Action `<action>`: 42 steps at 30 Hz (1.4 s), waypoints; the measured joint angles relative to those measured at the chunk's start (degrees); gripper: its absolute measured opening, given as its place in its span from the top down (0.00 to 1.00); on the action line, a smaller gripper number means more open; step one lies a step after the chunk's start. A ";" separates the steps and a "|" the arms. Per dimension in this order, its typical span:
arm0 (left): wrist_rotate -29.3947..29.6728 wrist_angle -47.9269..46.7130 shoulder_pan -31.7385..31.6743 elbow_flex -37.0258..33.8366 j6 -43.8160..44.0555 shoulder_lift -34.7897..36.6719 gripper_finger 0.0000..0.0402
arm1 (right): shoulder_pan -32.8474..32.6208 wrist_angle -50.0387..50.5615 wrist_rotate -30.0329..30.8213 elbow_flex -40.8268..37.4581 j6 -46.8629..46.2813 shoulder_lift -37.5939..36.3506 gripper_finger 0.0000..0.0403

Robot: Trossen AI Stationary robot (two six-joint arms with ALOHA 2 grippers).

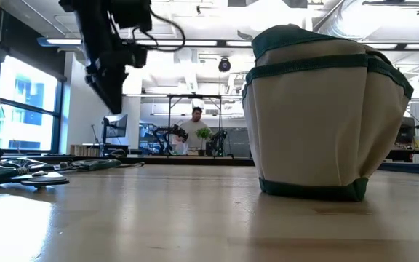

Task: Pick & Place Garden tools in Gardening bag
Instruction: Put the top green shear scissors into the green gardening bag

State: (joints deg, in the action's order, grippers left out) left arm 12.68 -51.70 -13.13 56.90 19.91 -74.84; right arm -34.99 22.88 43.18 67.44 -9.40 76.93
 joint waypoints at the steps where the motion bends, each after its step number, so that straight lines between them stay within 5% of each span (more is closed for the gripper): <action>1: 1.13 -0.13 0.00 -0.33 0.09 -0.66 0.63 | 0.34 -0.03 -0.21 0.00 -0.03 0.14 0.99; 12: 1.02 1.21 0.00 -1.57 10.55 -10.25 0.63 | 1.53 0.49 -1.68 -0.02 -0.23 0.48 0.99; 24: -1.61 2.96 0.00 -1.59 8.33 -17.37 0.63 | 1.54 0.95 -4.91 -0.02 -0.03 0.48 0.99; 42: -2.89 3.63 -4.56 -1.59 5.41 -18.15 0.63 | 1.49 1.94 -6.14 -0.02 -2.81 0.63 0.99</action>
State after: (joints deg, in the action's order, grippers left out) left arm 9.78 -48.07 -17.68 55.31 25.32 -92.99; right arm -33.49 24.82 37.04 67.42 -12.21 77.56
